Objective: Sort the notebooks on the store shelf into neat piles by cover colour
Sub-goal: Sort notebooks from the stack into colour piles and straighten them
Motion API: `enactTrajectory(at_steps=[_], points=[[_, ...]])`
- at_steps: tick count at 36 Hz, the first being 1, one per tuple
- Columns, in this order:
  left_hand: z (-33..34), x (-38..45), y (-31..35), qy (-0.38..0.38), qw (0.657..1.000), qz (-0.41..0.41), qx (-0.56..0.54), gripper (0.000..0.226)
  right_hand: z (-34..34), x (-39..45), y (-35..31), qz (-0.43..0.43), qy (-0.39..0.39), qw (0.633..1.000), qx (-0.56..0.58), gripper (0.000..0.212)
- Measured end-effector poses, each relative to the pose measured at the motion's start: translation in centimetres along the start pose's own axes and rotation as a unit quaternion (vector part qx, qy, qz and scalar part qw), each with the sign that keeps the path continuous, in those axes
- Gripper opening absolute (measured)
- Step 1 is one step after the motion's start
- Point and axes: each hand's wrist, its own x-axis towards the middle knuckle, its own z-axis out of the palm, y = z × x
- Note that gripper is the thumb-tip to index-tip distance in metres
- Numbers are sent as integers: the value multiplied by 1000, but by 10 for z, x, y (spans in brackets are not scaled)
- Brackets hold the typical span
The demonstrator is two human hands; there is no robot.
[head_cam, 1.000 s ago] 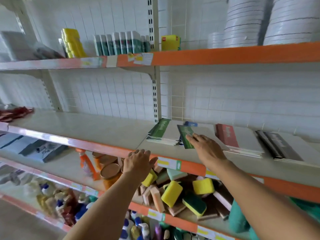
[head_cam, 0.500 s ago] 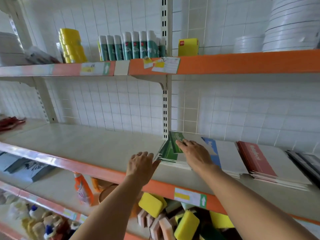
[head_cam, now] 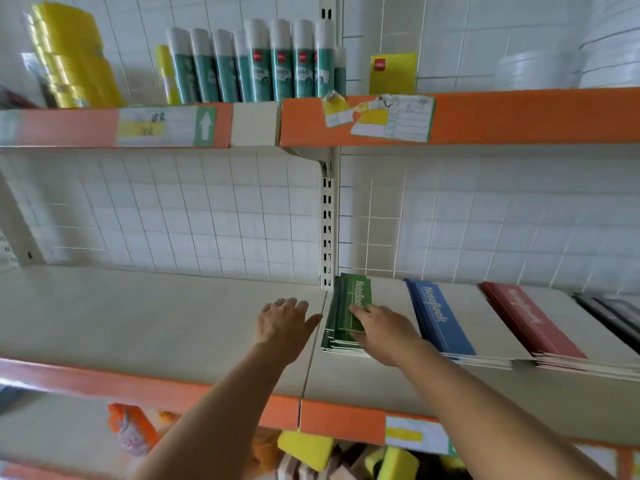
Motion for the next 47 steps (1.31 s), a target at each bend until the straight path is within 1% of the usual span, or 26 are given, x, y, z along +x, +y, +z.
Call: enactTrajectory(at_steps=[3,6,11,15,19,22,28,31,34,40,47], points=[[5,4,-5,0,1000,14,-2,50,-1,1,0,-7,-34,999,3,72],[8,6,-7,-6,1000,25,-7,49,-3,-1,-1,-14,-48,999,-9,77],[6,9,-8,-1,998,65,-8,49,-6,-9,-3,6,-18,1000,-5,74],[1,11,-2,-5,995,94,-14,49,-9,-26,2,53,13,998,10,72],[-1,11,16,-11,992,125,-35,43,-8,-51,17,103,27,994,22,68],[-5,8,39,-8,988,148,-45,39,-10,-73,34,137,40,990,10,64],[-13,-7,93,-13,978,204,-49,49,-17,-127,67,197,42,979,-17,64],[-16,-18,123,-21,971,233,-50,48,-21,-159,85,235,48,971,-6,62],[-17,-28,148,-20,968,246,-56,45,-26,-188,97,253,51,966,-10,59],[-34,-71,215,-37,959,277,-45,51,-31,-271,134,313,48,948,-27,64],[-46,-131,295,-47,948,310,-56,48,-35,-371,169,339,63,938,-18,62]])
